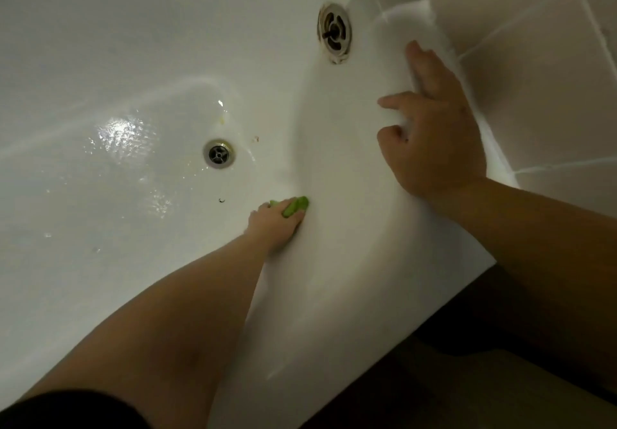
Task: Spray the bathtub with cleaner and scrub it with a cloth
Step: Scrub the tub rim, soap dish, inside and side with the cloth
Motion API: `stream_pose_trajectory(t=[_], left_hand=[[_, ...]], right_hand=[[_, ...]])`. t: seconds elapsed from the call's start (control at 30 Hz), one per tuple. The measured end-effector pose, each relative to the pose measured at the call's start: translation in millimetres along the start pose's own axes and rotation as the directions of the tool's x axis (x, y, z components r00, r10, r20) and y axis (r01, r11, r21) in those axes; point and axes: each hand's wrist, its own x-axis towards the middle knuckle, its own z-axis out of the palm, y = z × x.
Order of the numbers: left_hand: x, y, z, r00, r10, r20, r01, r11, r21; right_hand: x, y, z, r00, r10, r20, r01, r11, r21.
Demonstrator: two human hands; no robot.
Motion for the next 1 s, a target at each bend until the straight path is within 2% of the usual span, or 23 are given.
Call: stream_pose_trajectory(t=[0.13, 0.2, 0.3, 0.4, 0.47, 0.57, 0.67, 0.8, 0.9, 1.0], left_hand=[[-25.4, 18.1, -6.6, 0.999, 0.030, 0.031, -0.023, 0.981, -0.194], [-55.8, 33.7, -12.8, 0.996, 0.068, 0.063, -0.052, 0.973, -0.225], [-118.5, 55.9, -27.3, 0.983, 0.162, 0.089, -0.141, 0.968, -0.208], [-173.0, 49.0, -42.8, 0.946, 0.299, 0.126, -0.273, 0.943, -0.188], [-180.6, 30.7, -47.4, 0.935, 0.310, 0.172, -0.284, 0.945, -0.162], [-153.3, -2.0, -46.3, 0.961, 0.191, 0.202, -0.182, 0.981, -0.061], [-104.4, -30.4, -37.3, 0.983, 0.054, 0.177, -0.059, 0.998, 0.028], [-56.3, -59.7, -28.5, 0.995, -0.044, 0.084, 0.034, 0.993, 0.111], [-59.5, -61.5, -27.4, 0.995, -0.047, 0.093, 0.036, 0.993, 0.112], [-99.0, -53.0, -39.3, 0.986, -0.019, 0.166, 0.011, 0.998, 0.055]], right_hand=[[-1.3, 1.1, 1.8, 1.000, -0.023, -0.002, 0.023, 0.999, -0.022], [-1.9, -3.4, -1.3, 0.998, -0.034, 0.044, 0.037, 0.997, -0.066], [-6.1, -12.0, -5.0, 0.969, -0.137, 0.205, 0.181, 0.959, -0.217], [-12.4, -22.8, -7.3, 0.886, -0.167, 0.432, 0.353, 0.848, -0.396], [-15.4, -32.6, -7.1, 0.805, -0.110, 0.583, 0.445, 0.762, -0.470], [-15.1, -48.5, 1.0, 0.608, -0.035, 0.793, 0.592, 0.686, -0.424], [-20.6, -63.8, 24.6, 0.403, 0.078, 0.912, 0.563, 0.764, -0.314], [-39.1, -82.9, 70.1, 0.151, 0.147, 0.977, 0.497, 0.843, -0.204], [-45.0, -89.8, 81.9, 0.057, 0.145, 0.988, 0.464, 0.872, -0.154], [-44.4, -91.4, 81.0, 0.066, 0.168, 0.984, 0.442, 0.879, -0.180]])
